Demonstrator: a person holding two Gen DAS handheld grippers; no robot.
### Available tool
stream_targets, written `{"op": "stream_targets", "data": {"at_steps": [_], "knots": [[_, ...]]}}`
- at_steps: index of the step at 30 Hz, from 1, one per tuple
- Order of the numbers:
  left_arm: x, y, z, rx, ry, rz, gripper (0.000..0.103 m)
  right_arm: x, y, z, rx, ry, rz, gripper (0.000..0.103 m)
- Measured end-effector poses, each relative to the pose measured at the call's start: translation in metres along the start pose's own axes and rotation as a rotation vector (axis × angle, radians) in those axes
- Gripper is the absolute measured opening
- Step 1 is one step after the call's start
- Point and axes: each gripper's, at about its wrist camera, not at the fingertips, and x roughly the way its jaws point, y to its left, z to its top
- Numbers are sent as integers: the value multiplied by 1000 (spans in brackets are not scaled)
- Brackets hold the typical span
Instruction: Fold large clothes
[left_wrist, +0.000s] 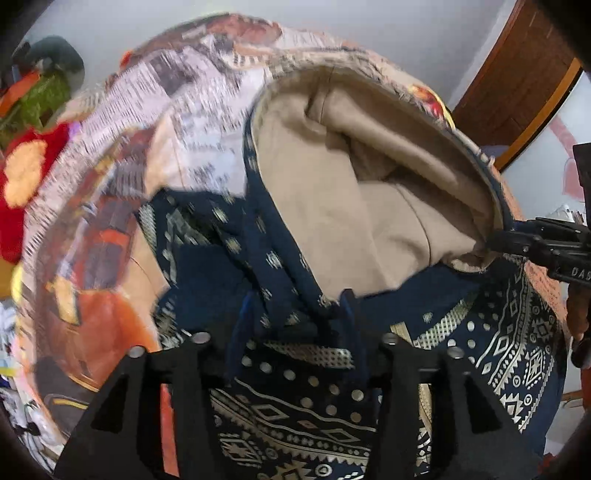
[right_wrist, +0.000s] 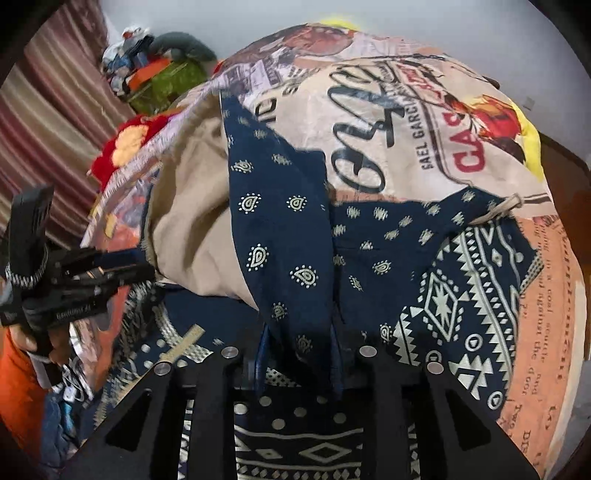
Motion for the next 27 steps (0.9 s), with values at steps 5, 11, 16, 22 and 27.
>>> {"op": "stream_targets", "data": {"at_steps": [5, 11, 16, 22, 27], "knots": [[-8, 14, 24, -41, -62, 12, 63, -19, 5, 21, 11, -84, 19, 68], [28, 34, 63, -131, -37, 7, 64, -13, 22, 57, -40, -155, 1, 83], [65, 56, 81, -255, -6, -70, 64, 27, 27, 84, -54, -92, -3, 82], [79, 55, 90, -279, -30, -113, 11, 69, 20, 96, 0, -49, 38, 50], [43, 33, 83, -174, -125, -99, 7, 60, 19, 93, 5, -100, 92, 22]]}}
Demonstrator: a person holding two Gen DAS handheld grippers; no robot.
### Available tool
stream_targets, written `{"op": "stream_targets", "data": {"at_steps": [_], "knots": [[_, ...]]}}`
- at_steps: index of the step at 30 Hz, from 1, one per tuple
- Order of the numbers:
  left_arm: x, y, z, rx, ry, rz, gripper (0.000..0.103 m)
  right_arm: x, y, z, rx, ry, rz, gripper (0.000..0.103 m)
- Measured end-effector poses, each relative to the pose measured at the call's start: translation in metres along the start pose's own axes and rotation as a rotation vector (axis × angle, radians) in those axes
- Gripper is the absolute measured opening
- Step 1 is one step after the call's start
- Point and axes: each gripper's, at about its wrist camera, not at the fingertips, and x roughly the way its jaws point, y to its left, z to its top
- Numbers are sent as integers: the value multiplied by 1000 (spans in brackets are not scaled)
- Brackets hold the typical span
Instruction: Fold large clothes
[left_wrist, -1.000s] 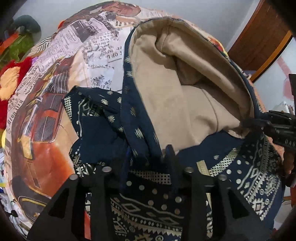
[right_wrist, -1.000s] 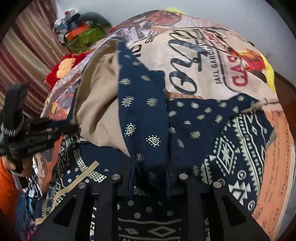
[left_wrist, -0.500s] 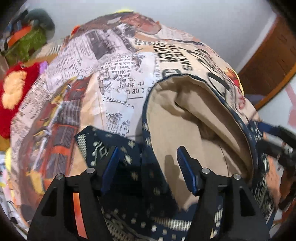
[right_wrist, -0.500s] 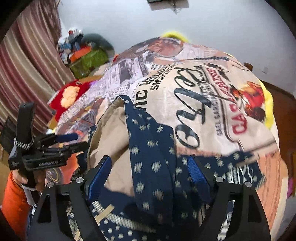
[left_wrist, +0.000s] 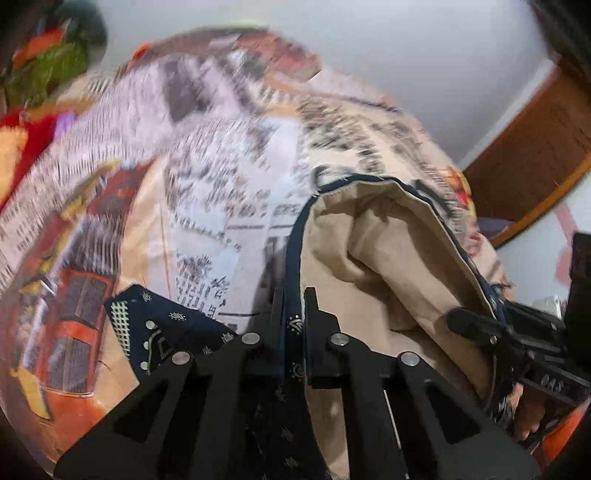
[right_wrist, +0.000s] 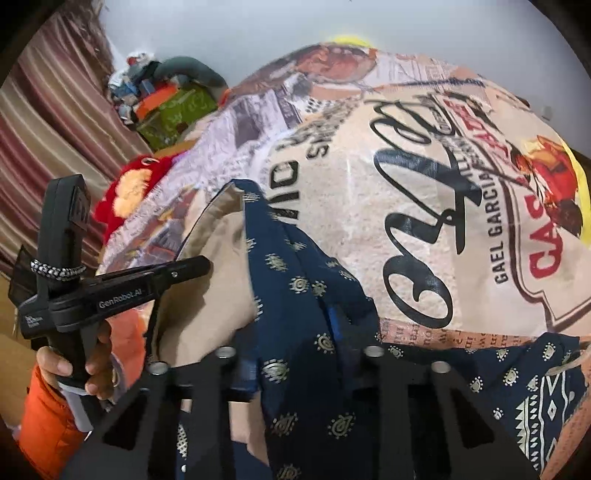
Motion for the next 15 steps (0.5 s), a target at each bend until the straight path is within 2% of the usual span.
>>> {"op": "stream_targets", "data": {"at_steps": [5, 11, 15], "knots": [[-55, -28, -19, 117, -70, -28, 7, -41, 15, -16, -85, -79, 33, 19], [-102, -48, -59, 165, -95, -64, 7, -90, 30, -52, -124, -119, 66, 19], [-121, -56, -96, 222, -97, -29, 7, -118, 33, -89, -108, -121, 77, 19]]}}
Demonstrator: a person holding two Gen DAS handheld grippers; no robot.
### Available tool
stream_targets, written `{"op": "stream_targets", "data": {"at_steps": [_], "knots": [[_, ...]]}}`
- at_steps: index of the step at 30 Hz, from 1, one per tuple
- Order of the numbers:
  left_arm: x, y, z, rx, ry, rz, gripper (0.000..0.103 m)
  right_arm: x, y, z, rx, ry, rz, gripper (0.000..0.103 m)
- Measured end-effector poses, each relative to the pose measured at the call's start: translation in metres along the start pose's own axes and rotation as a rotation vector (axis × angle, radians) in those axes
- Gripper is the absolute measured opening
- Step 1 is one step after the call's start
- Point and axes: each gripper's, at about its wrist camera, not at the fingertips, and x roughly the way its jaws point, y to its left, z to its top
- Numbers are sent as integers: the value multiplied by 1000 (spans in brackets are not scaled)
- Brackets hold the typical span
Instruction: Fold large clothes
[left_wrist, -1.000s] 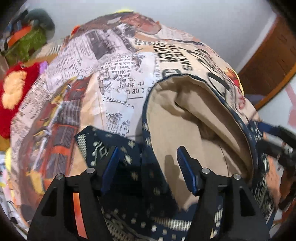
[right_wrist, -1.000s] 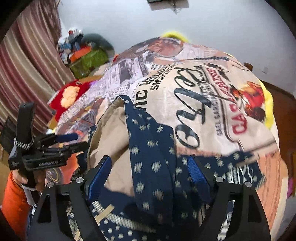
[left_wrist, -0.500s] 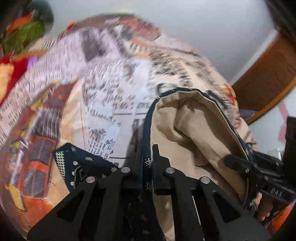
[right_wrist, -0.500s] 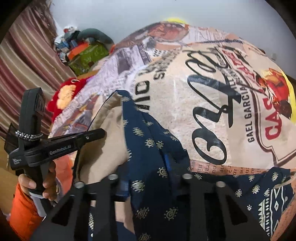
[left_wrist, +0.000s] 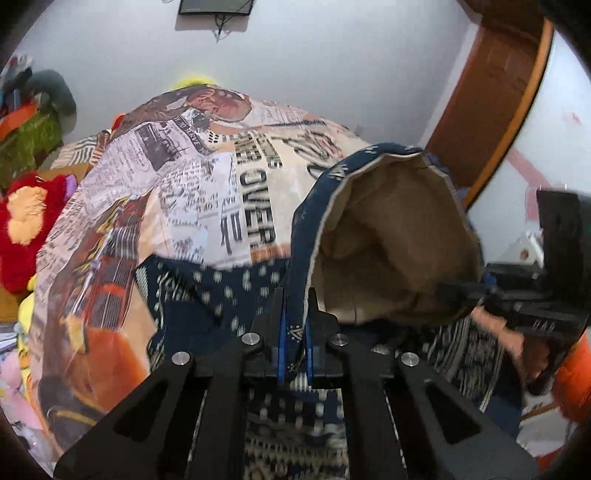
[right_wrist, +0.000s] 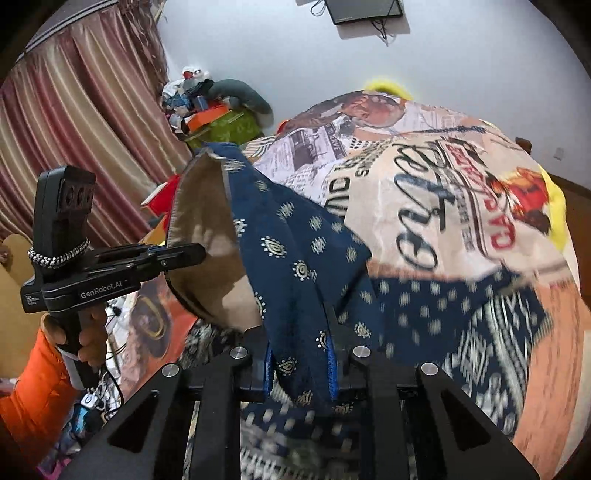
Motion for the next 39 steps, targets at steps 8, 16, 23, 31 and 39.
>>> {"op": "stream_targets", "data": {"at_steps": [8, 16, 23, 31, 39], "knots": [[3, -3, -64, -19, 94, 43, 7, -20, 2, -63, 54, 68, -1, 19], [1, 4, -109, -63, 164, 64, 19, -21, -10, -100, 130, 178, -39, 20], [-18, 30, -129, -147, 162, 111, 36, -42, -13, -113, 141, 180, -55, 20], [-35, 65, -110, -210, 112, 247, 56, -64, -32, -117, 176, 193, -113, 23], [-13, 103, -68, -323, 91, 213, 64, -81, -77, -96, 317, 115, -192, 23]]}}
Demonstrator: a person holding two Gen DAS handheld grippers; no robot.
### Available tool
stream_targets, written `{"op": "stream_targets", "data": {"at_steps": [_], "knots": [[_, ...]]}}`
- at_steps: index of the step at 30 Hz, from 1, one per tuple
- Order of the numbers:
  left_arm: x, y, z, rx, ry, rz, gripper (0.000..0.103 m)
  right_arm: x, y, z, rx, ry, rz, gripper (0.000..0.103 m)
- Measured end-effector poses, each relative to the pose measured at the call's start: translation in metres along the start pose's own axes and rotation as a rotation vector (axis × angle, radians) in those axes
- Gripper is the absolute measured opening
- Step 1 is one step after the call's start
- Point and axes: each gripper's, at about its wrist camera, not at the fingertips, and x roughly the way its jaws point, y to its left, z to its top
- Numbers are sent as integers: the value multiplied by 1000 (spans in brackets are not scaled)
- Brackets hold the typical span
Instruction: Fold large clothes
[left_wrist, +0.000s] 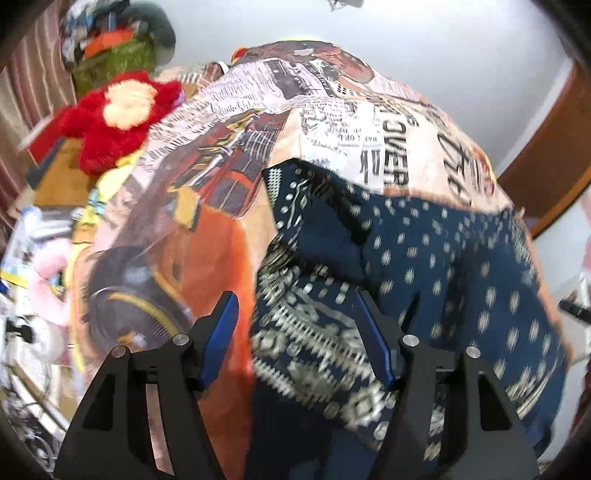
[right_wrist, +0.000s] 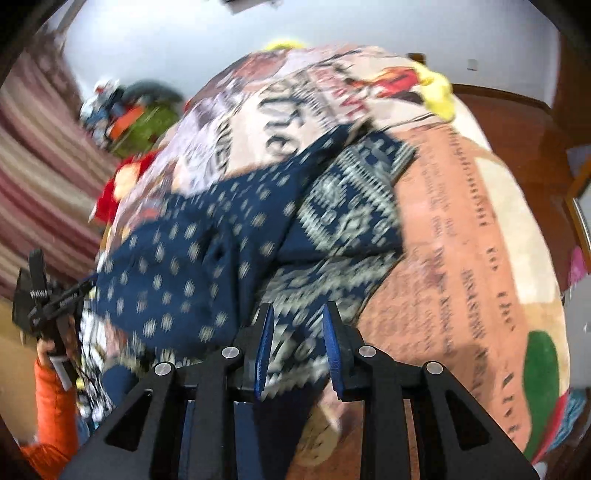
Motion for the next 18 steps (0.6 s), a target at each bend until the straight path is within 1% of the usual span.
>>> {"op": "stream_targets", "data": {"at_steps": [2, 3, 4, 5, 7, 8, 9, 15, 17, 18], "knots": [[12, 4, 12, -57, 20, -40, 64, -2, -8, 10, 45, -22, 7, 24], [20, 6, 18, -84, 34, -59, 64, -1, -15, 16, 81, -36, 14, 27], [29, 7, 24, -106, 49, -73, 64, 0, -19, 21, 103, -41, 16, 41], [36, 7, 28, -119, 61, -80, 64, 1, -23, 25, 124, -44, 14, 65], [55, 8, 35, -134, 93, -88, 64, 4, -33, 34, 169, -75, 12, 87], [64, 8, 39, -137, 108, -89, 64, 5, -38, 38, 187, -104, 20, 87], [75, 9, 41, -141, 128, -86, 64, 7, -40, 42, 195, -109, 21, 87], [126, 18, 54, -184, 193, -85, 64, 50, -64, 76, 253, -29, 32, 87], [140, 24, 57, -198, 203, -78, 64, 64, -69, 83, 255, -2, 47, 87], [148, 27, 58, -208, 211, -93, 64, 74, -72, 88, 257, 20, 64, 86]]}}
